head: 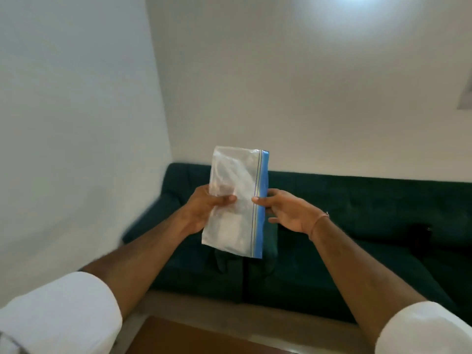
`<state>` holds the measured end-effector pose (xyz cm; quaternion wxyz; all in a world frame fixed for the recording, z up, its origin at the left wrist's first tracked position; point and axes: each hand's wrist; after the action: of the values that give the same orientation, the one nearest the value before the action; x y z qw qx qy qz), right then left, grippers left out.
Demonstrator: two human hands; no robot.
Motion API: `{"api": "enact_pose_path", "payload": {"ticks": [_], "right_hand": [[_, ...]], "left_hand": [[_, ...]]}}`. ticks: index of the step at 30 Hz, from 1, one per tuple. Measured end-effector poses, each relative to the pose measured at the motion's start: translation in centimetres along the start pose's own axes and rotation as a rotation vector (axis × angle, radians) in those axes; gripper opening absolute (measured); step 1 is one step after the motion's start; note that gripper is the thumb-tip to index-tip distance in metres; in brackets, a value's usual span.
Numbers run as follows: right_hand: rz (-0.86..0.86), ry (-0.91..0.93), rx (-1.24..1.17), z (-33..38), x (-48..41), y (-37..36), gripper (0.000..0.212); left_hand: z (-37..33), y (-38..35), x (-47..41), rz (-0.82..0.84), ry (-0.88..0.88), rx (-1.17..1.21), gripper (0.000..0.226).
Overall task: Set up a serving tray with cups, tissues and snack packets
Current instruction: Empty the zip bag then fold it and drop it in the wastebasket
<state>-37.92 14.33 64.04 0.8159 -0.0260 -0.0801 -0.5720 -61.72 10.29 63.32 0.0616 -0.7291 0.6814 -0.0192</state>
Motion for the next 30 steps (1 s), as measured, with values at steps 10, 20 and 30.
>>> {"api": "enact_pose_path", "payload": {"ticks": [10,20,30], "right_hand": [[0.12,0.052,-0.237,-5.0,-6.3,-16.8,0.044],[0.183,0.132,0.469,-14.2,-16.1,-43.0,0.049],[0.51,0.374,1.03,-36.7,-25.1,-68.1,0.042]], "left_hand": [[4.1,16.8,4.5,-0.185,0.106,0.097,0.042],[16.3,42.8,7.6,-0.394,0.325,-0.283,0.027],[39.5,64.6,14.5,-0.577,0.521,-0.391,0.055]]}}
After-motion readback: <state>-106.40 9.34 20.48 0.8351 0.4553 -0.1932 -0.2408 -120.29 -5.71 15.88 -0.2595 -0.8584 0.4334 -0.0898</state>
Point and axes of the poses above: each hand's wrist, its own x-axis away from the middle knuckle, its own y-axis out of the back of the hand, z = x × y, and after that the axes turned 10 degrees about -z, right-handed
